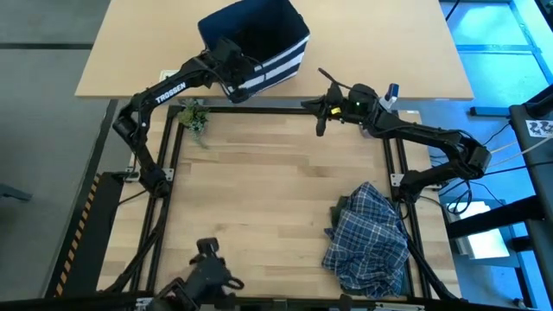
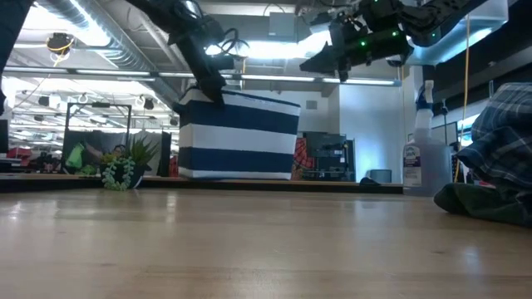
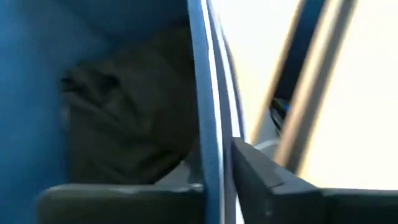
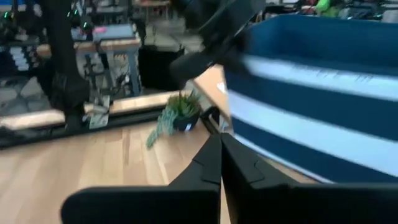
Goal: Fold Laundry from Bin
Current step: Fold the black shirt
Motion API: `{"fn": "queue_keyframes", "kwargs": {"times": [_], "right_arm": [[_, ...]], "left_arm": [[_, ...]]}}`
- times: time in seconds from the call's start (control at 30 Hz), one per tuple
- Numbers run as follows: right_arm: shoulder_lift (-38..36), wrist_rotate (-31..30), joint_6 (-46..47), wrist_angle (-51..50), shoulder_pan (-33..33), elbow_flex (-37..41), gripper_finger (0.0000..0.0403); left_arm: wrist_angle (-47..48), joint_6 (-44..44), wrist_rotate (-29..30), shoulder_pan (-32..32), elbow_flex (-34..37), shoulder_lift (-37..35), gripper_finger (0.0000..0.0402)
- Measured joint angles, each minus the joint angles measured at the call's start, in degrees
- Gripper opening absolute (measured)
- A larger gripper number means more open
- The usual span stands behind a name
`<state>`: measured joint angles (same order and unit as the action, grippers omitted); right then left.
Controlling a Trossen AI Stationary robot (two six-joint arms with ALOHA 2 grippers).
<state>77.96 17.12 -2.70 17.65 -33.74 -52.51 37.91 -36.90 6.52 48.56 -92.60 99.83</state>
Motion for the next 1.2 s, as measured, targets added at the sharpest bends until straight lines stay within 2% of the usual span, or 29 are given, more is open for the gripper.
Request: {"fn": "queue_keyframes", "kwargs": {"times": [0.07, 0.3, 0.53, 0.7, 0.93, 1.2], "right_arm": [[-0.12, -0.99, 0.95, -0.12, 0.0, -0.99, 0.0006], [-0.2, -1.08, -2.12, -8.93, 0.36, -7.87, 0.0067], [-0.2, -7.33, -9.14, -14.64, 2.91, -12.48, 0.0146], [-0.05, -12.71, -12.42, -15.45, 3.89, -12.5, 0.0183], [2.52, -13.29, -12.5, -16.88, 3.72, -12.5, 0.0199], [8.45, -15.56, -18.14, -15.16, 3.72, -12.5, 0.02]], "left_arm": [[2.94, -0.77, -0.21, -1.38, -0.02, -0.02, 0.0012], [11.53, -2.35, 1.46, -7.8, 0.61, -0.02, 0.0004], [11.56, -1.24, 9.05, -16.66, 2.95, -0.15, 0.0002], [11.54, 2.11, 14.4, -23.25, 5.14, -0.21, 0.0002], [11.51, 3.12, 20.32, -32.4, 9.17, -0.21, 0.0001], [9.44, 5.4, 21.18, -39.26, 13.03, -0.21, 0.0001]]}}
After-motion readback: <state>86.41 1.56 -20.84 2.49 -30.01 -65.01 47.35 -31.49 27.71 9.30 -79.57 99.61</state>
